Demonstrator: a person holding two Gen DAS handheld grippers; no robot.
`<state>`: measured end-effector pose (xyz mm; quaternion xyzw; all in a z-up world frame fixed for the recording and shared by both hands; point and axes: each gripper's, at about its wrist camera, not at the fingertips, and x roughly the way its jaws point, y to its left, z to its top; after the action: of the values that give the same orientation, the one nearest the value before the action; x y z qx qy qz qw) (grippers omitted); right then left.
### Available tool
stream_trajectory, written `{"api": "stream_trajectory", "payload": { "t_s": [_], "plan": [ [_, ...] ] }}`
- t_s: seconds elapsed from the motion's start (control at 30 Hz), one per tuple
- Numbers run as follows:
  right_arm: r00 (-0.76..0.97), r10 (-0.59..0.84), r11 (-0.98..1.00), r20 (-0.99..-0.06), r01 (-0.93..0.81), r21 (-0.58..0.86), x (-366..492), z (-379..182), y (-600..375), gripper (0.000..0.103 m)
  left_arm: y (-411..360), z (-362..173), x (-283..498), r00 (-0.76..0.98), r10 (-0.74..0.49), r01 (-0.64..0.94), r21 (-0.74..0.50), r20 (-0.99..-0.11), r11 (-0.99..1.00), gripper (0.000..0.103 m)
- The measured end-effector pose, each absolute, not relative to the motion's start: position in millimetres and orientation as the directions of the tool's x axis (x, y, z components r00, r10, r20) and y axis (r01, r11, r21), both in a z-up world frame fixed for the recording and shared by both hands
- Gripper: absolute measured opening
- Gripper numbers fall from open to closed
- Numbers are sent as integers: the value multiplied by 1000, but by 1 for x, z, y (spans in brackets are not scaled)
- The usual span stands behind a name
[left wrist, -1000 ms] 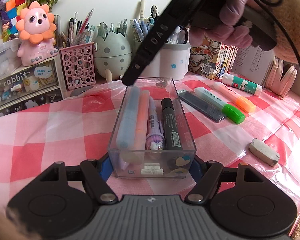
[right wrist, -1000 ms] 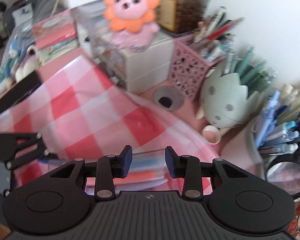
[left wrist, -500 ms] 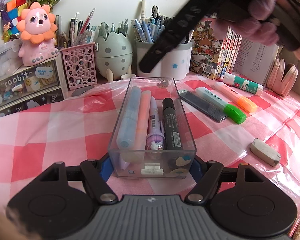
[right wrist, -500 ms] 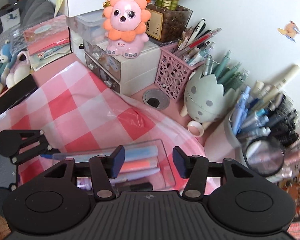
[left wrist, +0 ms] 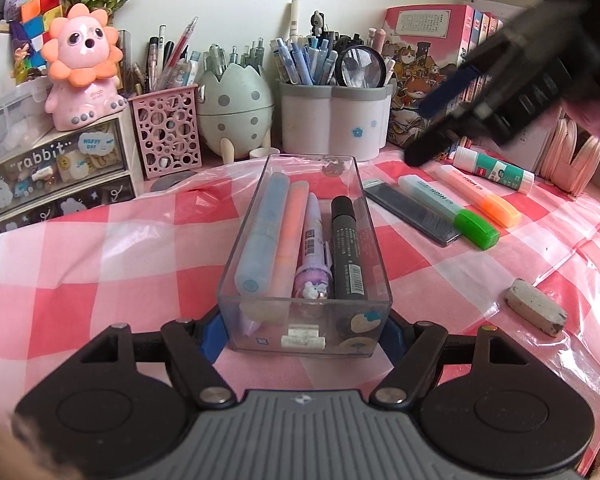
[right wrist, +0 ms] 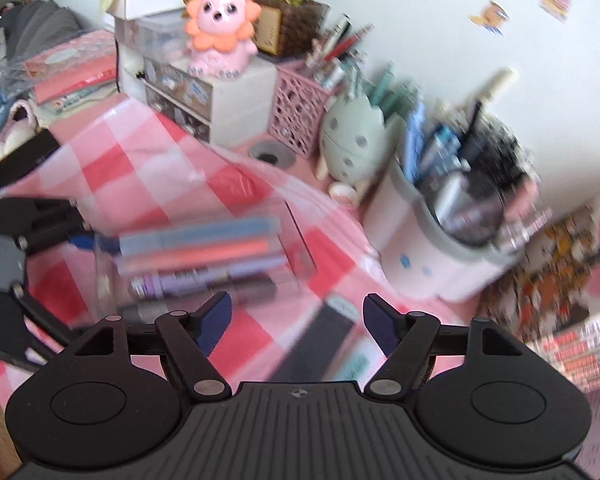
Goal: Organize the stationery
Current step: 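Move the right gripper to the orange HIGH highlighter and grasp it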
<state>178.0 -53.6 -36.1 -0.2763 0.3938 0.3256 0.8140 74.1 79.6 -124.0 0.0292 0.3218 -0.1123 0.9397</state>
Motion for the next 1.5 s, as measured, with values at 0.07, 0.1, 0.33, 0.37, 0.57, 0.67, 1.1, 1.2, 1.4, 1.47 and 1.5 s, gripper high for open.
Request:
{"api": "stream_trajectory", "payload": {
  "t_s": [0.07,0.1,0.33,0.37,0.57,0.67,1.1,1.2,1.4,1.47,1.5],
  "plan": [
    [487,301,654,-819,-731,-194,174,-40,-64,72,79,-124,74,768,-189,227,-17,-611,974,49],
    [492,297,667,-819,-721,-191,173,-43,-70,72,79,-124,74,769,-188,225,-17,-611,974,49],
    [512,261,772,-818,-619,-141,169,-59,-117,72,77,-125,73,772,-175,211,-14,-611,977,48],
    [513,257,783,-819,-607,-135,169,-62,-122,72,76,-125,72,772,-173,208,-13,-611,978,48],
    [529,225,831,-818,-543,-123,172,-72,-141,72,73,-125,72,775,-162,195,-13,-610,981,48],
    [529,204,849,-823,-514,-120,176,-79,-144,70,72,-125,72,778,-155,185,-13,-609,983,48],
    [515,172,911,-840,-408,-64,188,-99,-155,44,68,-126,71,787,-133,156,-14,-603,988,48],
    [511,175,909,-842,-413,-62,188,-98,-153,31,69,-125,73,781,-139,165,-14,-609,986,48],
    [501,165,912,-850,-405,-61,191,-98,-145,24,68,-124,76,779,-141,166,-16,-611,986,48],
    [495,166,912,-853,-407,-58,191,-98,-142,23,69,-125,76,778,-142,166,-18,-612,986,48],
    [494,168,912,-853,-406,-55,191,-97,-142,23,69,-125,76,778,-142,166,-18,-612,986,48]
  ]
}}
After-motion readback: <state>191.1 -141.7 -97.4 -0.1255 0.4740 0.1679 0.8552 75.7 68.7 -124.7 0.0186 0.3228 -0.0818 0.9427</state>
